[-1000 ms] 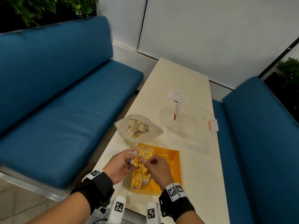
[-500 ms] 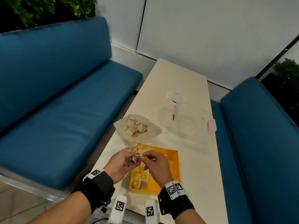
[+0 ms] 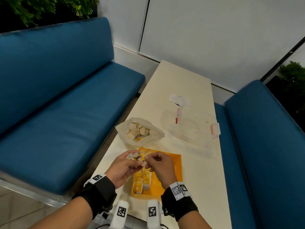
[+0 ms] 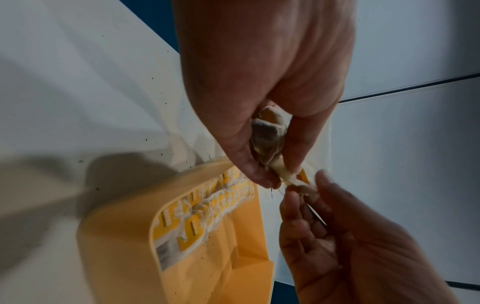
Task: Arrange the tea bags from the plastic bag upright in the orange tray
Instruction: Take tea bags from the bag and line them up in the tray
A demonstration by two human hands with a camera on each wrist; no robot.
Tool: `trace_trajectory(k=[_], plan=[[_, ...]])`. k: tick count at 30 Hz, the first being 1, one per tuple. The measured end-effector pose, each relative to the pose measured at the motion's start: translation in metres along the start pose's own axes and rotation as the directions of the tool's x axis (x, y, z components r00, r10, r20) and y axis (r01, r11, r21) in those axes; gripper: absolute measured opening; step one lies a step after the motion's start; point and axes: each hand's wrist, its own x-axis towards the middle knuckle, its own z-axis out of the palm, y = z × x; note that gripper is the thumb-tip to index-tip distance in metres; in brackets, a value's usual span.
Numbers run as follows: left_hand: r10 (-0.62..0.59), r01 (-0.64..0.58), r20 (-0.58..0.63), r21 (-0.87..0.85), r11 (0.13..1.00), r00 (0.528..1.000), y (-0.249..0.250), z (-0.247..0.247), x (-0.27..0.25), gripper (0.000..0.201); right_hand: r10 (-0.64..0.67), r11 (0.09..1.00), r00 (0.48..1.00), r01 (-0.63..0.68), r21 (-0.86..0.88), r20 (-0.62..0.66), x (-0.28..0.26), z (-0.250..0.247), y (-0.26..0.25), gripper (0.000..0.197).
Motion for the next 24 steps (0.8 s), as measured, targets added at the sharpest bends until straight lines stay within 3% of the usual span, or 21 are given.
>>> trace_trajectory(k=[6,11,16,18,20,21,24], plan=[[0.042,-0.042,0.008,-0.02,0.999,0.999,0.004,0.003,0.0,0.034,-0.001,0.994,1.0,0.0,-0.107,-0.008,0.009,-0.002,-0.003,0.023],[0.098,-0.091,-0.067,0.1,0.991,0.993,0.003,0.001,0.005,0.042,-0.029,0.995,0.999,0.03,-0.1,0.014,0.01,-0.005,-0.01,0.013],[0.093,-0.086,-0.08,0.089,0.992,0.992,0.005,-0.003,0.007,0.046,-0.055,0.988,0.997,0.063,-0.139,0.06,0.011,-0.014,-0.023,0.007],[0.097,-0.091,-0.079,0.082,0.993,0.992,0.006,-0.005,0.007,0.043,-0.102,0.934,0.991,0.127,-0.334,0.092,0.018,-0.02,-0.024,0.012],[0.107,-0.099,-0.08,0.1,0.99,0.991,0.009,-0.008,0.007,0.04,-0.103,0.79,0.98,0.184,-0.585,0.169,0.021,-0.025,-0.024,0.022],[0.106,-0.096,-0.08,0.116,0.989,0.991,0.01,-0.009,0.007,0.038,-0.074,0.765,0.977,0.183,-0.617,0.198,0.021,-0.027,-0.024,0.023],[0.117,-0.1,-0.059,0.24,0.966,0.991,0.01,-0.009,0.01,0.032,-0.02,0.824,0.972,0.149,-0.547,0.235,0.022,-0.032,-0.023,0.021]])
